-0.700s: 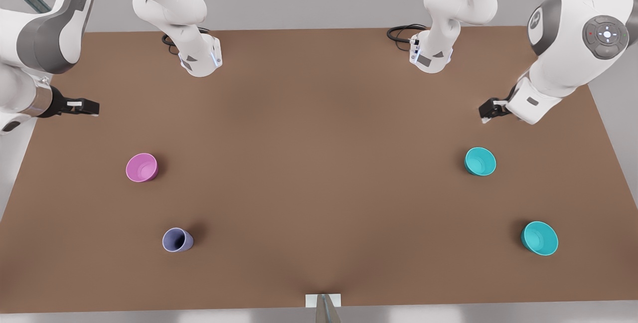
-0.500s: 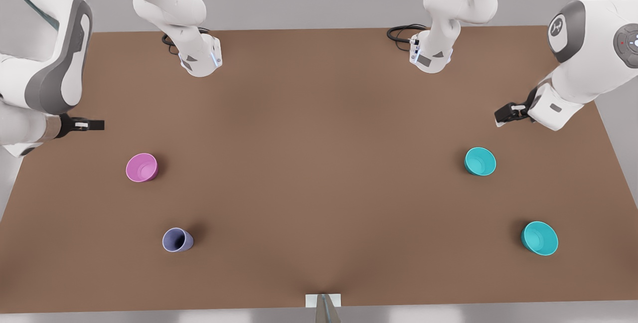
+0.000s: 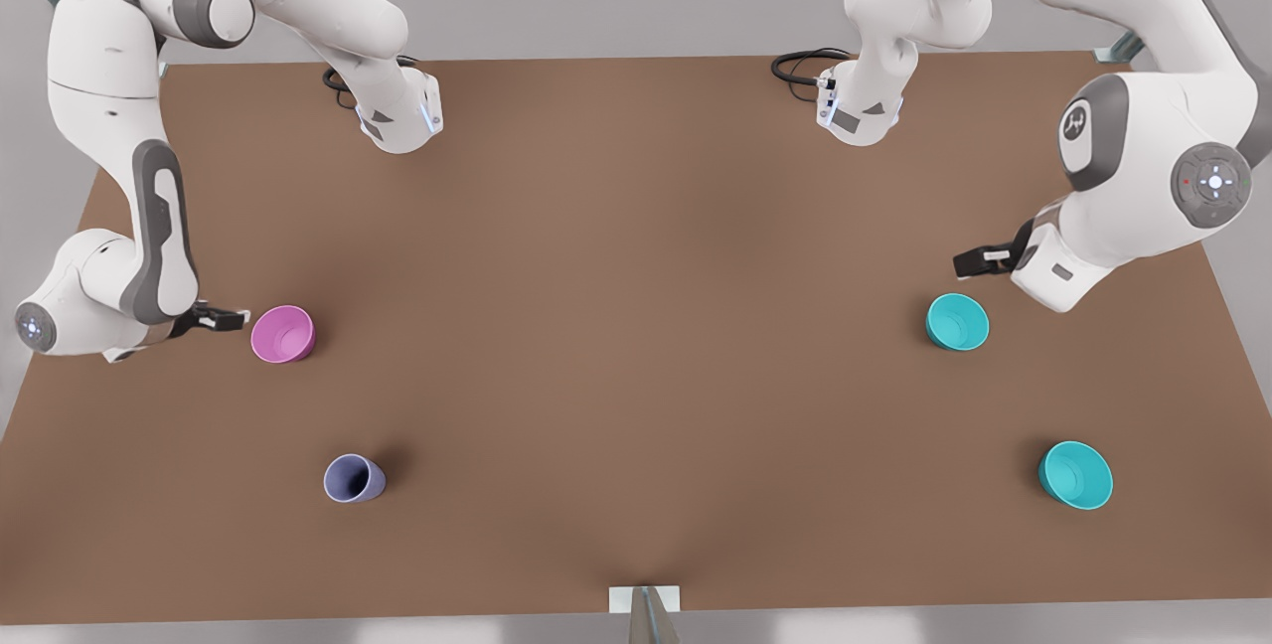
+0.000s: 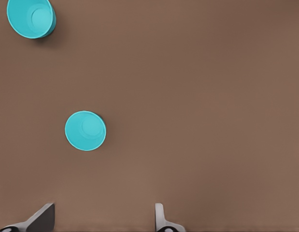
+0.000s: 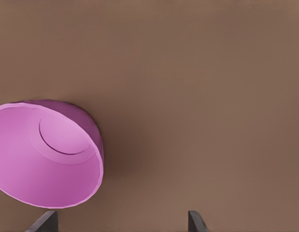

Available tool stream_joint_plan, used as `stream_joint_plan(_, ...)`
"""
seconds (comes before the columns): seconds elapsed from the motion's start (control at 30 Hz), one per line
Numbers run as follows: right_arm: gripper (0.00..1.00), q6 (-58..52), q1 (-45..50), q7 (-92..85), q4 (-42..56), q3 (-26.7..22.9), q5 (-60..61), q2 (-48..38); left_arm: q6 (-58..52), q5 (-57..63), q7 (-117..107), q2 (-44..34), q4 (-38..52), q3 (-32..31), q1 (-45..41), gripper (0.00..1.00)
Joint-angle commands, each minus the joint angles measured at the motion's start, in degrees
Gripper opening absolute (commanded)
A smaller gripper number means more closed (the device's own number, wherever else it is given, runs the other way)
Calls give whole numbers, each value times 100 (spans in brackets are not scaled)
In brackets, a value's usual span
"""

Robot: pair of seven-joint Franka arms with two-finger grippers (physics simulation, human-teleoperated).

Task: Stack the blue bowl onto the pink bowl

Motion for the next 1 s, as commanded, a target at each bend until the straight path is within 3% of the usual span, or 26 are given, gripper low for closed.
stream_joint_plan(0.0,100,971,-41,-179,-106,2,323,-22,-261,-24,-27,4,6,-16,-14,100)
stream_joint_plan(0.33,100,1648,-6,-196,-1090,11,683,13,-507,-15,-1,-128,6,11,-5,100)
stream_joint_plan(0.63,100,1859,29,-302,-1064,55,894,285,-489,2,641,-330,6,134,-22,100)
stream_joint_plan(0.7,76,1859,-6,-416,-1056,55,894,285,-551,-15,790,-313,6,143,-22,100)
stream_joint_plan(0.77,67,1841,-23,-495,-1056,64,894,250,-533,-6,790,-304,6,151,-14,100)
stream_joint_plan(0.83,50,1762,-23,-609,-1047,64,894,189,-551,-6,799,-321,6,169,-14,100)
stream_joint_plan(0.9,27,1745,-15,-609,-1047,108,894,118,-551,-6,799,-312,6,169,-14,100)
stream_joint_plan(0.97,21,1753,29,-618,-1056,134,903,110,-595,-6,799,-330,6,169,-14,100)
